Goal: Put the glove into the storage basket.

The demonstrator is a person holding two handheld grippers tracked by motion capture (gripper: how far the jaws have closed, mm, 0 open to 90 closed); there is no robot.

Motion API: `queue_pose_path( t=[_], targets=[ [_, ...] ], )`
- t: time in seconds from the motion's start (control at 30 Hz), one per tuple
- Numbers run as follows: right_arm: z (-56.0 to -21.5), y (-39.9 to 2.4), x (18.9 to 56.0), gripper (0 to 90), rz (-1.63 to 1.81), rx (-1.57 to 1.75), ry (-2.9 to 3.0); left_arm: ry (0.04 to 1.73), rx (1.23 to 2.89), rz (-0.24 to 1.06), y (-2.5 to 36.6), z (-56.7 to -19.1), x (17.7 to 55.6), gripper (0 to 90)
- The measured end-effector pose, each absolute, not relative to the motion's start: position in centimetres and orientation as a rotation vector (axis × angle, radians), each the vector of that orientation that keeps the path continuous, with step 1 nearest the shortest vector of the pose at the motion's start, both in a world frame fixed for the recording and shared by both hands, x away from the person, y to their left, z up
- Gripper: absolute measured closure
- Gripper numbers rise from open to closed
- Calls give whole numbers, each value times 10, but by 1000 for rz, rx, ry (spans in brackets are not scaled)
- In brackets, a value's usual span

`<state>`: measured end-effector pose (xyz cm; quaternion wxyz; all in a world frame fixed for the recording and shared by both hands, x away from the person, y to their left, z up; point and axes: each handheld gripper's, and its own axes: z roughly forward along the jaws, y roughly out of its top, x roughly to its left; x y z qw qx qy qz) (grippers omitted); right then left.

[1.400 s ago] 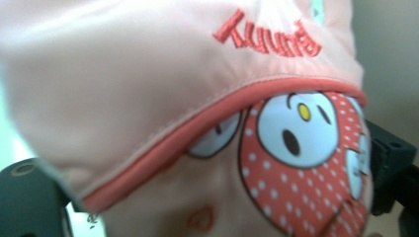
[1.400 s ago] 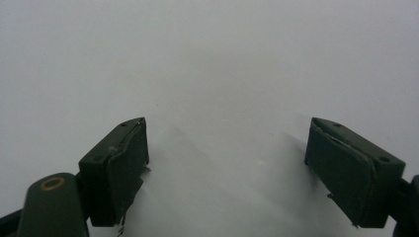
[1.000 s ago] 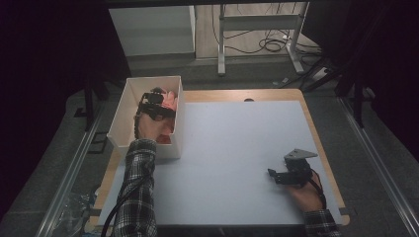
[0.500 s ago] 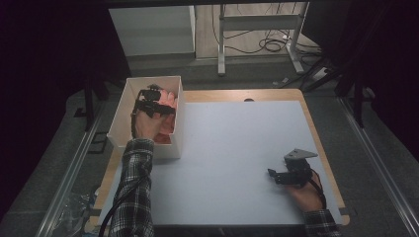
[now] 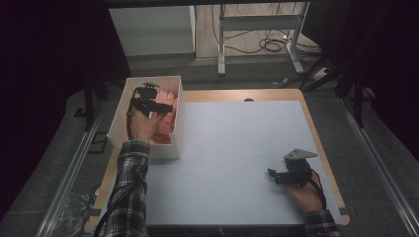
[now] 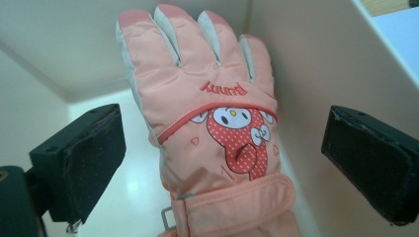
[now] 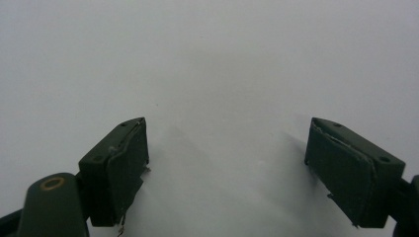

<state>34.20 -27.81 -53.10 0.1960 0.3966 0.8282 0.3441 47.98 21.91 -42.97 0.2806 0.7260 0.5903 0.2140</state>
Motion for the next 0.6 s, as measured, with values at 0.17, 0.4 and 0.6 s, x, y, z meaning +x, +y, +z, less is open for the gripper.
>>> queue_pose_path(
  t=[0.17, 0.4, 0.6],
  targets=[
    [-531, -278, 342, 173, 964, 1113, 2319, 1548, 1938, 586, 220, -423, 468, 32],
    [-531, -278, 342, 173, 964, 1112, 2319, 1508, 1936, 584, 220, -420, 451, 29],
    [-531, -278, 342, 172, 964, 1114, 2319, 1492, 1933, 586, 222, -418, 441, 28]
  ],
)
